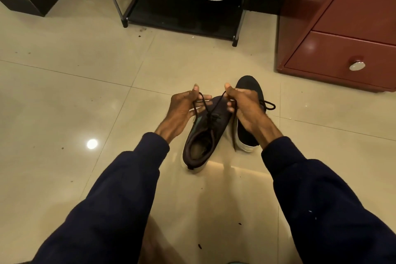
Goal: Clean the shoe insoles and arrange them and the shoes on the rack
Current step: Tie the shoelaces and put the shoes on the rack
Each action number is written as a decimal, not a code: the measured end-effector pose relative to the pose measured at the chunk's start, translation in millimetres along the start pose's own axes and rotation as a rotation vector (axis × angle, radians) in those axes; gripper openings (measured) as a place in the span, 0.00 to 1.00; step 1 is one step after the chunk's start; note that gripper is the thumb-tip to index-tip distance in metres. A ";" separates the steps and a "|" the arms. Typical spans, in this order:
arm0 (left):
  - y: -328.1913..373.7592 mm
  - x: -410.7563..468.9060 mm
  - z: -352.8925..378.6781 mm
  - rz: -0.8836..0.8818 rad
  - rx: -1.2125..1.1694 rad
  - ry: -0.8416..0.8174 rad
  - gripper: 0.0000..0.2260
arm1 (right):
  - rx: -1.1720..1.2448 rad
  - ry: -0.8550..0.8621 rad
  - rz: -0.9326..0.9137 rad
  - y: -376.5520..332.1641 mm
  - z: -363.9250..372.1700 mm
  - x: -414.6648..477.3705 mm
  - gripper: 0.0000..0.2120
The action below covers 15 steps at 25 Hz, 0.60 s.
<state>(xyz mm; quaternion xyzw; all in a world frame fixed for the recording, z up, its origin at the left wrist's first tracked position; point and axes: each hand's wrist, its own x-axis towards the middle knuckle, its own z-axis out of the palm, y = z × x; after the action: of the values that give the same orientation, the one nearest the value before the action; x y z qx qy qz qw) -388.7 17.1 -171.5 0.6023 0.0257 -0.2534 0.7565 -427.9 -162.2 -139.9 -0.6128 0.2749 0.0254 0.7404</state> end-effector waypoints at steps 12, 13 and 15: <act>-16.4 2.1 18.2 -0.003 -0.025 0.001 0.14 | 0.334 -0.077 0.071 36.4 20.3 1.3 0.13; -17.0 1.8 16.4 0.007 -0.004 -0.034 0.14 | 0.296 -0.087 0.044 36.9 20.3 1.6 0.13; -16.8 0.2 10.9 0.044 0.000 -0.106 0.14 | 0.197 -0.075 -0.022 36.2 19.8 -1.7 0.10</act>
<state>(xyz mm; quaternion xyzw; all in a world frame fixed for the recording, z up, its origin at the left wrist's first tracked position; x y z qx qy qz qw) -398.4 4.5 -183.7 0.5886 -0.0277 -0.2682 0.7621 -435.4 -134.5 -169.6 -0.5388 0.2414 0.0131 0.8070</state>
